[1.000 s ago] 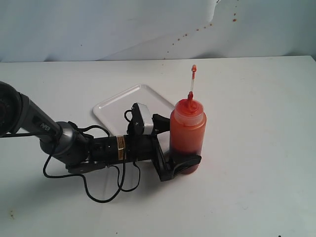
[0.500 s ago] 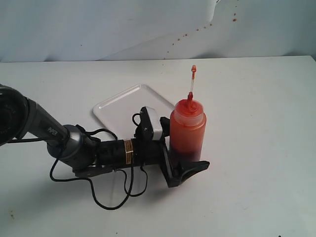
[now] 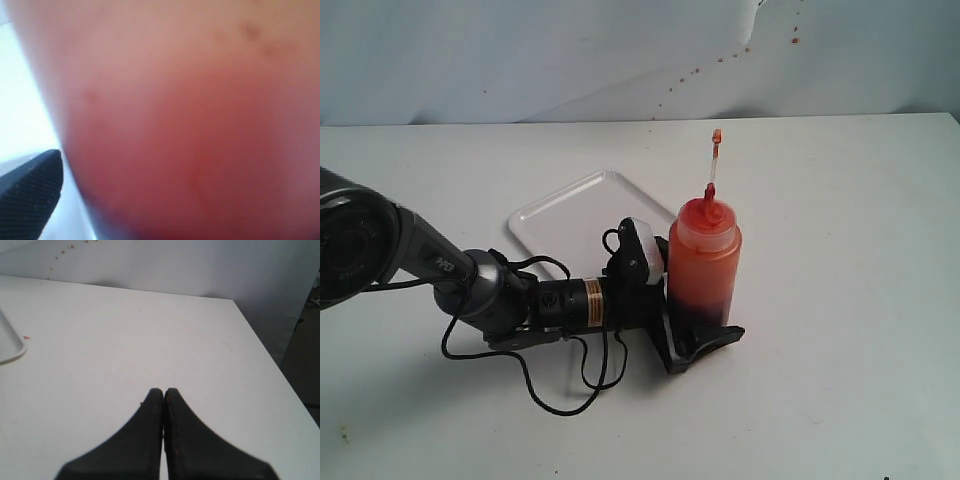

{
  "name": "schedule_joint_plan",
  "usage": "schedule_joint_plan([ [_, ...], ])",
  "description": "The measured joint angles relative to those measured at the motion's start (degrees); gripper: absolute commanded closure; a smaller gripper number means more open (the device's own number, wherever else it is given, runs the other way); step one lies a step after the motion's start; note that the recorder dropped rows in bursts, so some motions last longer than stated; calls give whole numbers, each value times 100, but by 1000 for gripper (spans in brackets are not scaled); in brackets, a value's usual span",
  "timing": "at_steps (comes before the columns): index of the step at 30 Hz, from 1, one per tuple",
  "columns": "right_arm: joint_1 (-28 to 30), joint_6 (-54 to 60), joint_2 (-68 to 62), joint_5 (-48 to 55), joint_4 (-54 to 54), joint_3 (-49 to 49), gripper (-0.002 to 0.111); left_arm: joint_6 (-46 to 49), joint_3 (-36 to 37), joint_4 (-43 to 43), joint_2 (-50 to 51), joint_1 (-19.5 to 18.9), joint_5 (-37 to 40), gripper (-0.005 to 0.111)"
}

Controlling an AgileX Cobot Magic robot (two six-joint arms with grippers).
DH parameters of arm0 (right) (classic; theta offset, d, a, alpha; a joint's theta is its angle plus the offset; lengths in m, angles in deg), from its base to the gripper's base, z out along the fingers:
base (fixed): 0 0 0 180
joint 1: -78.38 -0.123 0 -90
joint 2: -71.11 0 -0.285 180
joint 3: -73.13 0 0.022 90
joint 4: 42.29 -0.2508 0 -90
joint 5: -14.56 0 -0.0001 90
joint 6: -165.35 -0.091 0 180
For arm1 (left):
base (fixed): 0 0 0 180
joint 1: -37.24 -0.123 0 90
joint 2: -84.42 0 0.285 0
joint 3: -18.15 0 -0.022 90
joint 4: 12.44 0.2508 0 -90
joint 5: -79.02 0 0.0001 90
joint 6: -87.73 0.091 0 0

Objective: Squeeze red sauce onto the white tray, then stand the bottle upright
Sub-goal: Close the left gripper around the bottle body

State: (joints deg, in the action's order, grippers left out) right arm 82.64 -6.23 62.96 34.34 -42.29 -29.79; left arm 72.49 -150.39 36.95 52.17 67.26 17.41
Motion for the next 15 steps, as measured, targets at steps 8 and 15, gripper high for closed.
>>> schedule_joint_plan([
  [8, 0, 0, 0, 0, 0, 0, 108, 56, -31, 177, 0, 12, 26, 103],
  [15, 0, 0, 0, 0, 0, 0, 108, 132, -47, 315, 0, 2, 15, 106],
])
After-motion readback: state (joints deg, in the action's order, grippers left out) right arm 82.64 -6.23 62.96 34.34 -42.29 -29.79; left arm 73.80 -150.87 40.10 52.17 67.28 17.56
